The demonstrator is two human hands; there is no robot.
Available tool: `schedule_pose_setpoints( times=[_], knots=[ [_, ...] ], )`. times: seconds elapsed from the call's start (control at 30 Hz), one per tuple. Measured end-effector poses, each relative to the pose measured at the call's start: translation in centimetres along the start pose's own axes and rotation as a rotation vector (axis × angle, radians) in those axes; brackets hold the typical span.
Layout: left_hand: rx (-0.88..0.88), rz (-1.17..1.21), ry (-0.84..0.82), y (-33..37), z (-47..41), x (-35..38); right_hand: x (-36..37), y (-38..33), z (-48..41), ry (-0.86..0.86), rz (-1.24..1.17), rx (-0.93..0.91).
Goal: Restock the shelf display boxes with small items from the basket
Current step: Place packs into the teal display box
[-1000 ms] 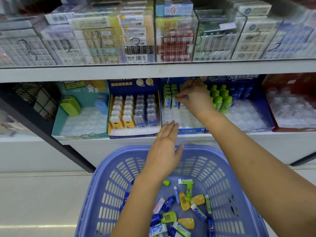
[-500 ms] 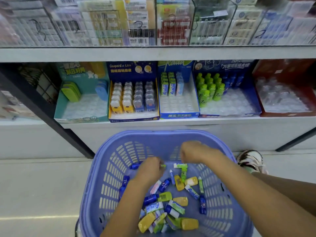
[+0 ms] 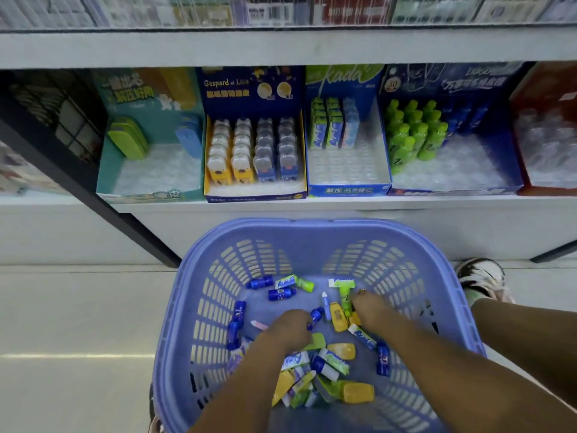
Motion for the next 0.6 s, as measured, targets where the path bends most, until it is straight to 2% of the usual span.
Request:
schedule_pose_setpoints(
  times=[0.1,0.2,0.33,0.5,0.6],
  knots=[
    [0.073,0.001,0.14,1.4,-0.9,-1.1,-0.1,-0.3,-0.7,-0.035,0.011,-0.003],
    [0.139,-0.096,0.215,3.1,-2.2,-1.4,-1.2,-0.5,-1.0,-0.096,0.02,0.035],
    [0.155,-0.326,0.231,4.3,-4.1,-0.1,-3.0,-0.2,-0.6,-0.272,0.075,0.091],
    [0.131,-0.651,0.224,5.3,-5.8,1.6,-5.2,0.0,0.3,-0.35,0.058,0.04],
    [0.11,-0.713,0.238,5.8,-6.1,1.8,-6.2,0.1,0.9,-0.408,-0.031,-0.004]
  ],
)
Point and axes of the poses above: each hand's wrist, its own z-axis away from the middle knuckle, its own x-axis out of the palm, y = z × x, the point moved 6 cm from there along -z, towards the middle knuckle, and after that the axes turned 14 degrees about -z, right-handed, at the moved point
